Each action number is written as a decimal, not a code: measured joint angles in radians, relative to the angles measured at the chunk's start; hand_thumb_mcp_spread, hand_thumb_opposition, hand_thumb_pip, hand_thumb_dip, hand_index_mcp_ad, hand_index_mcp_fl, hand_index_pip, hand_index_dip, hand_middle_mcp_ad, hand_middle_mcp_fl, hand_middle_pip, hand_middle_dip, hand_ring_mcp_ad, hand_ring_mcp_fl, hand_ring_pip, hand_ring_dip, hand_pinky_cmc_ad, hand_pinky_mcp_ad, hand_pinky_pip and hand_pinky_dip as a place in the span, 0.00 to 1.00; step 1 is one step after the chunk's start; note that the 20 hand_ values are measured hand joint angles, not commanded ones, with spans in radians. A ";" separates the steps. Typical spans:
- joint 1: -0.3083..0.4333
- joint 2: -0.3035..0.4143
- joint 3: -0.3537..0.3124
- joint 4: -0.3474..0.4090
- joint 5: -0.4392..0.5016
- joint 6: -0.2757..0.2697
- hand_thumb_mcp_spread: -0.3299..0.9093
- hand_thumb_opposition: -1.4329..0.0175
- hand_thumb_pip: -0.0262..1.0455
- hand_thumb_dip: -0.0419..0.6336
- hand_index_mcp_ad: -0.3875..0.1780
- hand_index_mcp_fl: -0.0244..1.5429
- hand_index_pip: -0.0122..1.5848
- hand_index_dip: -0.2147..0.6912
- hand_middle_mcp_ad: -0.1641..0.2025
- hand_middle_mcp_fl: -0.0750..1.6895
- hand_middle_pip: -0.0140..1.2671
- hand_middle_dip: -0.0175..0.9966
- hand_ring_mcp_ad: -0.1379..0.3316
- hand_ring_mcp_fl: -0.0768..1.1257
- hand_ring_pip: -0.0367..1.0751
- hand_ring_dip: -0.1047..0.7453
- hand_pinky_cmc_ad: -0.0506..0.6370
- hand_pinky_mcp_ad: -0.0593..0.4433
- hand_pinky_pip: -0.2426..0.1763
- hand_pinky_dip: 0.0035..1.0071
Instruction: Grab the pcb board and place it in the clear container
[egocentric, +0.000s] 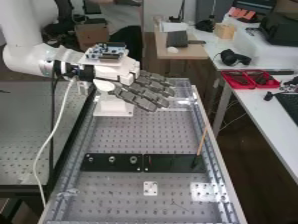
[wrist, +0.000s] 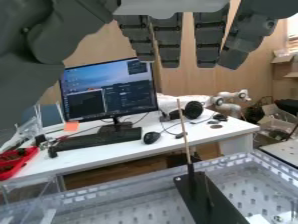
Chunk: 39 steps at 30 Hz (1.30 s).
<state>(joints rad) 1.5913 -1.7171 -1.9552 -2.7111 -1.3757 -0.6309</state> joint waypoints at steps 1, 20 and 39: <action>0.000 -0.008 -0.006 0.010 0.010 0.002 0.45 0.53 0.17 0.07 0.84 0.04 0.07 0.37 0.88 0.07 0.14 0.06 0.86 0.13 0.13 0.09 0.57 0.61 0.35 0.21; -0.027 -0.158 -0.088 0.199 0.141 0.001 0.58 0.52 0.24 0.12 0.65 0.07 0.07 0.54 0.88 0.06 0.14 0.12 0.86 0.10 0.13 0.09 0.56 0.59 0.35 0.21; -0.093 -0.240 -0.073 0.303 0.095 -0.085 0.68 0.50 0.29 0.26 0.53 0.10 0.27 0.70 0.71 0.06 0.13 0.15 0.71 0.08 0.13 0.11 0.56 0.57 0.36 0.18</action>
<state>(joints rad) 1.4982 -1.9572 -2.0277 -2.4078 -1.2810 -0.7164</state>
